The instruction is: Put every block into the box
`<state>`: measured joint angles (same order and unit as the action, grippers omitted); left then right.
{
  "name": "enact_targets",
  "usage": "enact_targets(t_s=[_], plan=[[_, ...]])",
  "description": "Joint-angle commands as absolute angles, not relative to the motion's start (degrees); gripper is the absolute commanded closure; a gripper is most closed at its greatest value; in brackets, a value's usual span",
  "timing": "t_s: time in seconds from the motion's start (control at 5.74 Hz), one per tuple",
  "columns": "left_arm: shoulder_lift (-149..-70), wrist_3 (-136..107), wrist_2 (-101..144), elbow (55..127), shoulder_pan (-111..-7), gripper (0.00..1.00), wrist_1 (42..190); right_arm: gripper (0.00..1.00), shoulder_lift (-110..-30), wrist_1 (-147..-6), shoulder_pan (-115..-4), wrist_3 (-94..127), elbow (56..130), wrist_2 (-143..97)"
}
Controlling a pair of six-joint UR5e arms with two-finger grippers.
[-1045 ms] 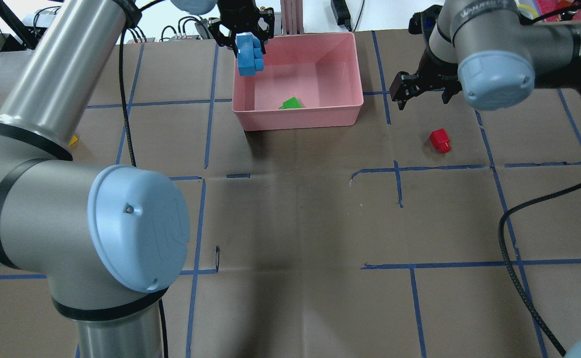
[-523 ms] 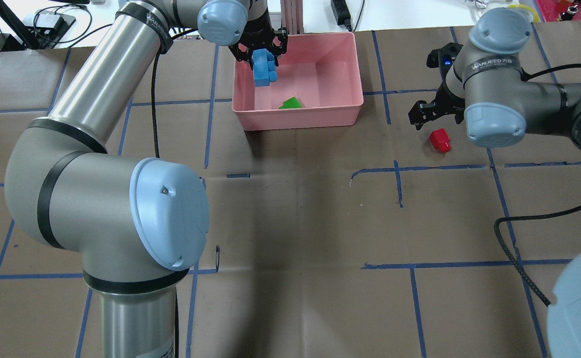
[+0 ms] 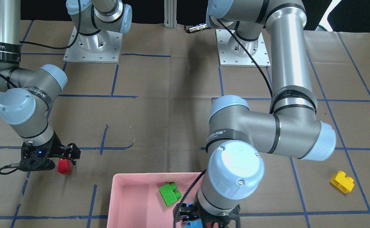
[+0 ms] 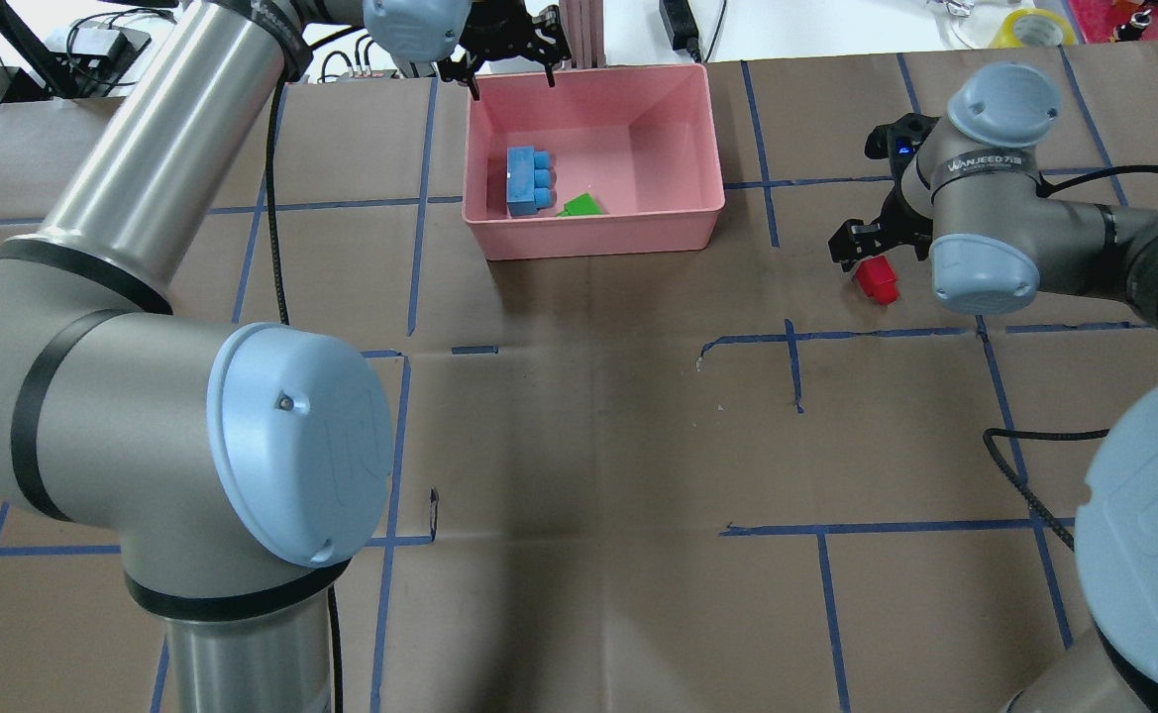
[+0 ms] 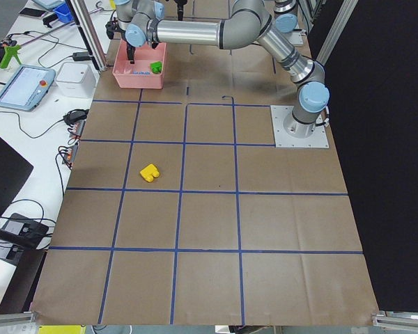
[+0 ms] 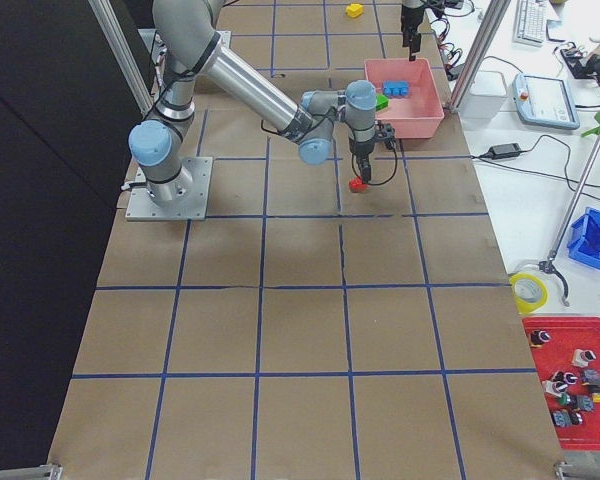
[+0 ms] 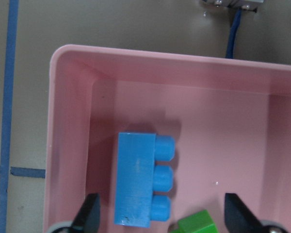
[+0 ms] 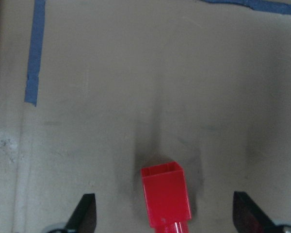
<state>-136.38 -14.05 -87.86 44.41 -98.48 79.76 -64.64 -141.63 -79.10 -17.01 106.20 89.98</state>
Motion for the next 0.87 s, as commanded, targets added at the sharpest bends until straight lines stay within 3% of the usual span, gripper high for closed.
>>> enact_targets(t_s=[0.0, 0.17, 0.35, 0.7], plan=[[-126.9, -5.9, -87.9, 46.4, -90.0, 0.01, 87.9, 0.01, -62.5, -144.5, -78.9, -18.2, 107.9, 88.9], [-123.3, -1.0, -88.0, 49.9, -82.5, 0.01, 91.3, 0.03, -62.3, -144.5, -78.9, -18.4, 108.3, 87.8], [-120.2, -0.6, -88.2, 53.8, -73.8, 0.01, 91.4, 0.33, -62.4, -144.1, -78.9, -18.5, 108.3, 88.0], [-121.1, 0.2, -90.6, 55.8, -57.9, 0.01, 90.8, 0.87, -62.9, -143.7, -78.5, -18.5, 108.3, 88.6]])
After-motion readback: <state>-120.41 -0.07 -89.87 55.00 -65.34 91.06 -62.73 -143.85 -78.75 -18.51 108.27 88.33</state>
